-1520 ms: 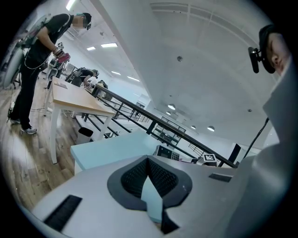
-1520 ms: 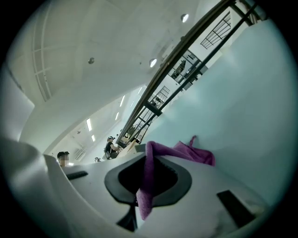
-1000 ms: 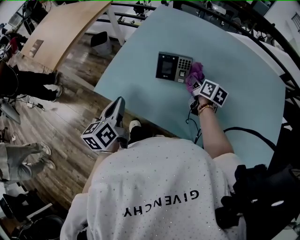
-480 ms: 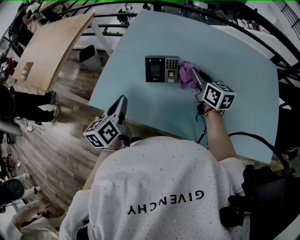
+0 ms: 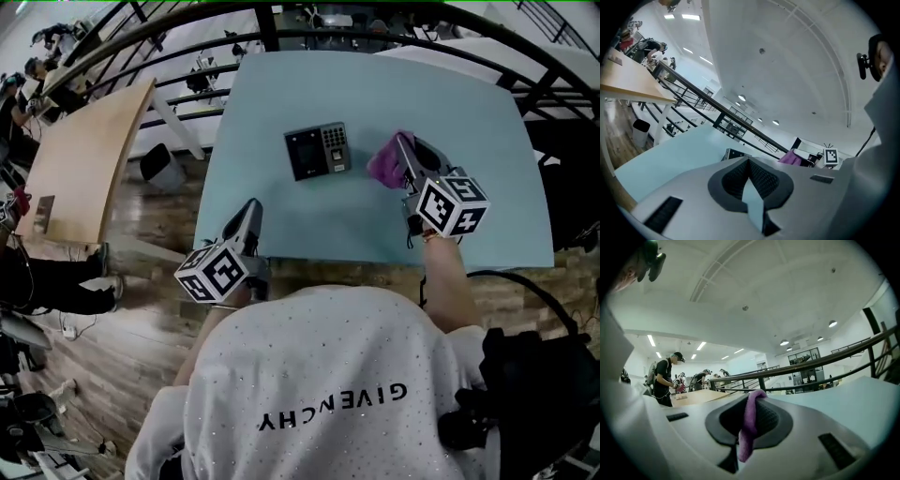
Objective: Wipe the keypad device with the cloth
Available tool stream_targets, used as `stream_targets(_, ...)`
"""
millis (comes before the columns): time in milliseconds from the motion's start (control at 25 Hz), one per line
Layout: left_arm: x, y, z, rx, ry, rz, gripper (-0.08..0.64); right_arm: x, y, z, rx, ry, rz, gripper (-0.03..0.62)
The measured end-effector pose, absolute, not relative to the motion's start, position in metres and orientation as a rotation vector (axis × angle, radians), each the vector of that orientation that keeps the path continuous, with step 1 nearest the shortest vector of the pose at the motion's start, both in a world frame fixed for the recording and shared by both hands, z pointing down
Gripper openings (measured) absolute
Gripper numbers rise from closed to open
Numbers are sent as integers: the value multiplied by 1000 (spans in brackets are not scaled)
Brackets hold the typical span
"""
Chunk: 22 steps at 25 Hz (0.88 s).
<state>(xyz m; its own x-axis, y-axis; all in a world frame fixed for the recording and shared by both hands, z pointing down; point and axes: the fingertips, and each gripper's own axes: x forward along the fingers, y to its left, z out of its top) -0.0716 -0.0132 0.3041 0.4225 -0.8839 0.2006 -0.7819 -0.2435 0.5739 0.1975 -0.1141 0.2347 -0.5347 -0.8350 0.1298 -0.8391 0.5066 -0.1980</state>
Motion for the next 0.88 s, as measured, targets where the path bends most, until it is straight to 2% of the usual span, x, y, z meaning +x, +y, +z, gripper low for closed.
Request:
stream_targets(560, -144, 69, 304, 2217, -1190, -121, 0, 156, 51, 244, 1762, -2507, 406, 12)
stream_targets(880, -152, 94, 311, 2223, -1117, -130, 0, 154, 119, 263, 1848, -2395, 475, 12)
